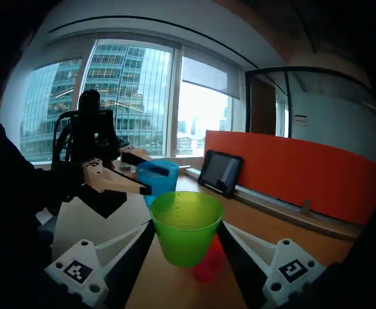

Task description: Pour water

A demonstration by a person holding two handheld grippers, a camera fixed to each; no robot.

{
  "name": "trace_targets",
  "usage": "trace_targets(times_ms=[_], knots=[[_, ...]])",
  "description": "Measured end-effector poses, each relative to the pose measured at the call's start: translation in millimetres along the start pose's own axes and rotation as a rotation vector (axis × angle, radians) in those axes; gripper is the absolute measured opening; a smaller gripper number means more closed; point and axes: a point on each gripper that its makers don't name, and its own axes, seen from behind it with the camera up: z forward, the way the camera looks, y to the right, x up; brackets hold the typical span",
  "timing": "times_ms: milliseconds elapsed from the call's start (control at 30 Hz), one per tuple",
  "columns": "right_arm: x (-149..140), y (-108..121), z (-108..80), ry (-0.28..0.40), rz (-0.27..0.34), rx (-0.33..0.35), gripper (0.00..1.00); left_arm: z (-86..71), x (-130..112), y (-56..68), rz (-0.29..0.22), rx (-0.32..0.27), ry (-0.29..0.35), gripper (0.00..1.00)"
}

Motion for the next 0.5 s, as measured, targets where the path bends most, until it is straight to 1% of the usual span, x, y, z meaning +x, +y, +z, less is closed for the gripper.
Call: trace_targets(times_ms=[200,500], knots=[[-2.2,-3.8,1.1,-0.003,-0.004,0.009,0.90,2.3,16.2,-4.4,0.067,0.019,0.011,0.85],[-2.6,-6.9,2.7,-0.001,-0.008,0.016,0.89,4.2,43.0,-10.9,0.193,0.054,0.020,0.85]])
